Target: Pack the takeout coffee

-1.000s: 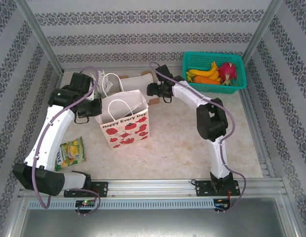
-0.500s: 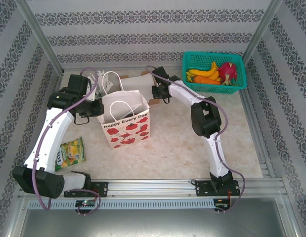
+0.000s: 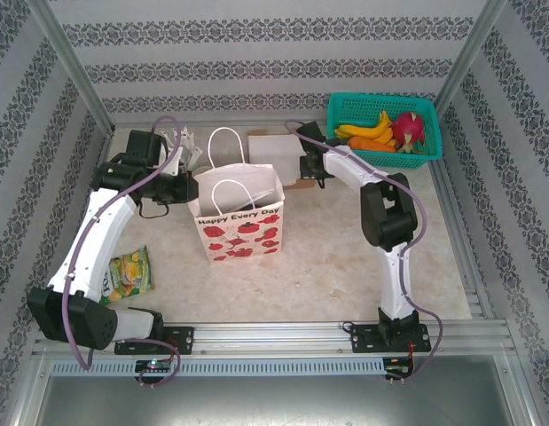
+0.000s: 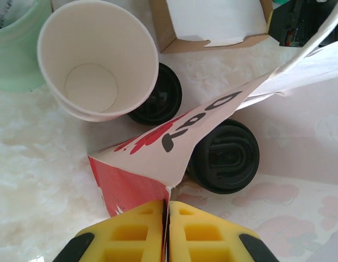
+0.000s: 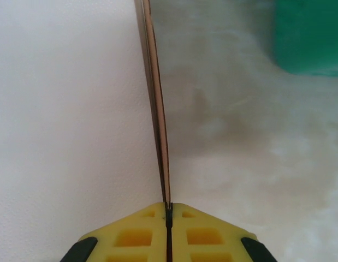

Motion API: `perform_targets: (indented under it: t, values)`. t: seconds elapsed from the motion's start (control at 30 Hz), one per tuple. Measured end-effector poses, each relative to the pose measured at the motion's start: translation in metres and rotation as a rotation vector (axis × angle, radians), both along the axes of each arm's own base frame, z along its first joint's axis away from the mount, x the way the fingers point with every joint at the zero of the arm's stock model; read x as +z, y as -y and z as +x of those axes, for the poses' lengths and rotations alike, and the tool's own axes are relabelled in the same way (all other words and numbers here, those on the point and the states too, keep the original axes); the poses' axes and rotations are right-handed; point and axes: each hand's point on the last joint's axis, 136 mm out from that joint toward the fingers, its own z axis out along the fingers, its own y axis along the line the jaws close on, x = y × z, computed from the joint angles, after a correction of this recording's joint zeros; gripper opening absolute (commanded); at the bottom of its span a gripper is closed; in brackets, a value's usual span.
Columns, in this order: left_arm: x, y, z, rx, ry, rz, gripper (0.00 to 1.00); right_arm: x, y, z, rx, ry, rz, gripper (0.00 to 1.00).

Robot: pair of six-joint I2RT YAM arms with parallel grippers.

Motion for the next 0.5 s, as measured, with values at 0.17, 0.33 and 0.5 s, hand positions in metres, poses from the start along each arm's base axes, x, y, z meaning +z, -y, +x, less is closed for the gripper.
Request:
perform_targets:
  t: [0.17,0.33,0.5]
  values:
    - [-0.001,0.007,0.008,-0.013,0.008,-0.025,0.1,0.0,0.033,-0.013,-0.054,-0.02,-0.019,0.12]
    - [0.001,0.012,0.012,-0.007,0.016,-0.046,0.1,0.001,0.044,-0.022,-0.075,-0.027,-0.028,0.21]
    - [-0.001,0.015,0.019,-0.001,0.012,-0.066,0.1,0.012,0.043,-0.021,-0.074,-0.005,-0.018,0.45]
